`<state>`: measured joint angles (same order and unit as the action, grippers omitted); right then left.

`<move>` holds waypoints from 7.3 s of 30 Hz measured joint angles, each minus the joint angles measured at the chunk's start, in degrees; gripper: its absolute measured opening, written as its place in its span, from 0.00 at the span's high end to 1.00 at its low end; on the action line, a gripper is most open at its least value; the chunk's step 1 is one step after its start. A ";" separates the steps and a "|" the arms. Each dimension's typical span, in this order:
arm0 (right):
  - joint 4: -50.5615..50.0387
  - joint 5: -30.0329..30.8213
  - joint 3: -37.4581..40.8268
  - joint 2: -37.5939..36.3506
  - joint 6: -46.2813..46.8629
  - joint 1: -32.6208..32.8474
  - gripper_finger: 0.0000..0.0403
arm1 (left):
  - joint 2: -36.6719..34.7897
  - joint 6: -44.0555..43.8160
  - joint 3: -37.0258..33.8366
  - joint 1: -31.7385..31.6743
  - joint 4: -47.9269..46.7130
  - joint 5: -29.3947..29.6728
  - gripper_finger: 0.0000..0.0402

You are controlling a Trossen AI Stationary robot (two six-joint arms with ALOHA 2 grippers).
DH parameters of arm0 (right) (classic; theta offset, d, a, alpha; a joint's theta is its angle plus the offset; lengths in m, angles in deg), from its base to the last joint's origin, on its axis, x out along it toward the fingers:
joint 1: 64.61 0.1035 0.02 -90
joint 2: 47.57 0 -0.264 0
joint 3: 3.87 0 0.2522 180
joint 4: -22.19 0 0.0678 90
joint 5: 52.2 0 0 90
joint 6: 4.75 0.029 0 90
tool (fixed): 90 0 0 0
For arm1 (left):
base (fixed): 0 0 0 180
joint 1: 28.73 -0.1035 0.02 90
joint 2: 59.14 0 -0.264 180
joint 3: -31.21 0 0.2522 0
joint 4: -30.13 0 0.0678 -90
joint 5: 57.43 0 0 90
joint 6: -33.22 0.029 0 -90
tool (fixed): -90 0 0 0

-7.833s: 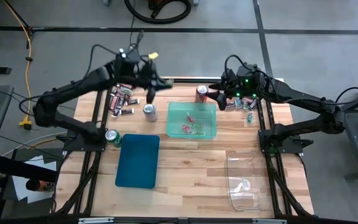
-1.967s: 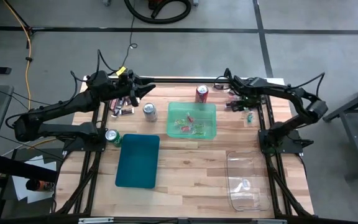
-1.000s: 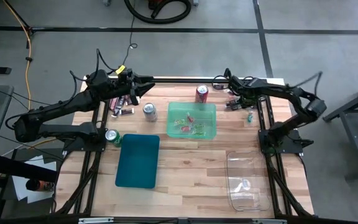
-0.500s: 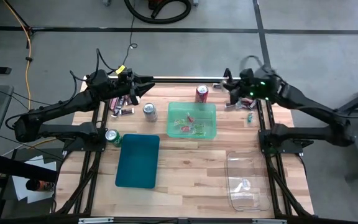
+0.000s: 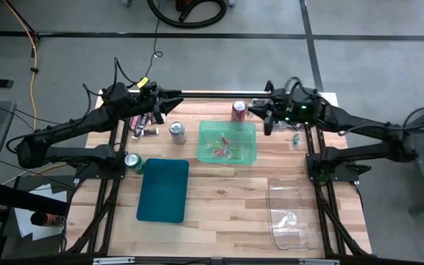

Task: Organize candy in baskets
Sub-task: Put the green gummy into the green bin, then put the blue gummy into the green bin

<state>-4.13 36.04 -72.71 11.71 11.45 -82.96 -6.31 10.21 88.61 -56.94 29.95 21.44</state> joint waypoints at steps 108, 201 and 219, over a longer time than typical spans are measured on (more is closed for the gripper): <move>-45.44 13.03 15.01 5.56 32.03 -15.72 0.36 | 0.02 1.64 0.00 -0.02 -0.24 -0.02 0.53; -19.63 -11.75 -14.11 43.14 -10.06 -0.97 0.99 | 0.02 0.61 0.00 0.00 -0.24 2.78 0.53; -20.50 -2.52 -14.11 50.17 -0.89 -0.50 0.99 | 0.02 0.63 0.00 0.00 -0.39 2.78 0.53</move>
<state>-24.63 33.52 -86.82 61.88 10.56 -83.46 -6.28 10.85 88.61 -56.94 29.56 24.21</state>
